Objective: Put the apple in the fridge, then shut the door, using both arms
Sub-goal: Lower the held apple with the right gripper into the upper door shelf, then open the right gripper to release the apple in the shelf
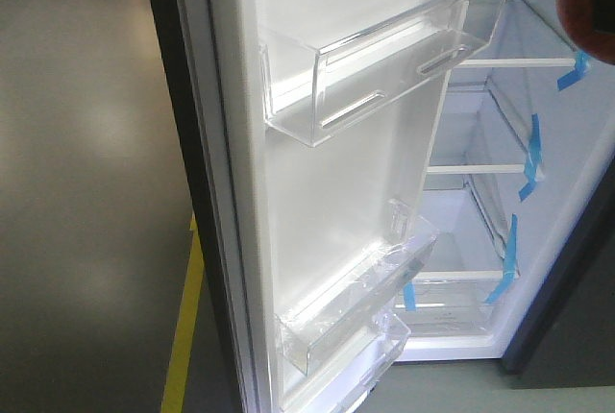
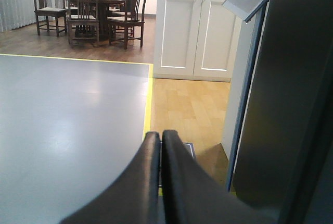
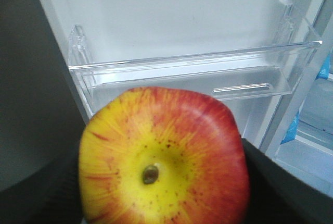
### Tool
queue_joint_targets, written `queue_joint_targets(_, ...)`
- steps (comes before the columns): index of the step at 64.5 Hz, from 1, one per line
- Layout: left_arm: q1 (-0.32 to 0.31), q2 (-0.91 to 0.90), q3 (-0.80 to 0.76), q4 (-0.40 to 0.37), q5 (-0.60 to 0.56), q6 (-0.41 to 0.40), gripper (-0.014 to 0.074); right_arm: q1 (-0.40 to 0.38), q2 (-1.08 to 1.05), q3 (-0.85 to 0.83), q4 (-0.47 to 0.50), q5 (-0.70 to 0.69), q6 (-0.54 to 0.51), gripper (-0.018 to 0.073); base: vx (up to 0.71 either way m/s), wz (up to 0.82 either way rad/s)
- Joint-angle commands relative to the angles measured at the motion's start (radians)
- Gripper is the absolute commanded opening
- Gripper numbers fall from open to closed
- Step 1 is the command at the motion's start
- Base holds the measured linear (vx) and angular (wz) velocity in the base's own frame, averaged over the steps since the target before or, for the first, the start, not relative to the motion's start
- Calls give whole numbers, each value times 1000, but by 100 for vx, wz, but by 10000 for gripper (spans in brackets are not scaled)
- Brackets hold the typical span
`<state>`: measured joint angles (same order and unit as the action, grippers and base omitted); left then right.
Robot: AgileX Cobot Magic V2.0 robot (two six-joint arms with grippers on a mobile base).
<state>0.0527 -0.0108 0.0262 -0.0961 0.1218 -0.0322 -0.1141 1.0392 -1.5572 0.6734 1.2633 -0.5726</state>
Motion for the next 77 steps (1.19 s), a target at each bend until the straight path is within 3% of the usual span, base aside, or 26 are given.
queue_joint_targets(1, -7, -14, 28, -3, -68, -9, -6, -2, -8, -31, 47, -63, -2, -6, 0, 0)
queue_joint_targets(14, -7, -14, 28, -3, -68, -9, -6, -2, -8, -31, 47, -79, -2, -6, 0, 0)
queue_joint_targets(26, -7, -14, 28, -3, -68, -9, -6, -2, -1, -31, 86, -227, -15, -6, 0, 0)
queue_joint_targets(31, -7, -14, 28, -3, -68, -9, -6, -2, 24, -33, 171, -302, -70, -6, 0, 0)
queue_joint_targets(45, -7, -14, 28, -3, -68, -9, -6, -2, 194, -34, 604, -334, -458, -6, 0, 0)
queue_joint_targets(49, -7, -14, 28, -3, -68, -9, -6, -2, 244, -38, 663, -352, -526, -5, 0, 0)
queue_joint_targets(60, -7, -14, 28, -3, -68, -9, -6, -2, 405, -149, 628, -306, -535, -3, 0, 0)
queue_joint_targets(77, -7, -14, 28, -3, -68, -9, -6, -2, 572, -337, 533, -172, -424, 19, 0, 0)
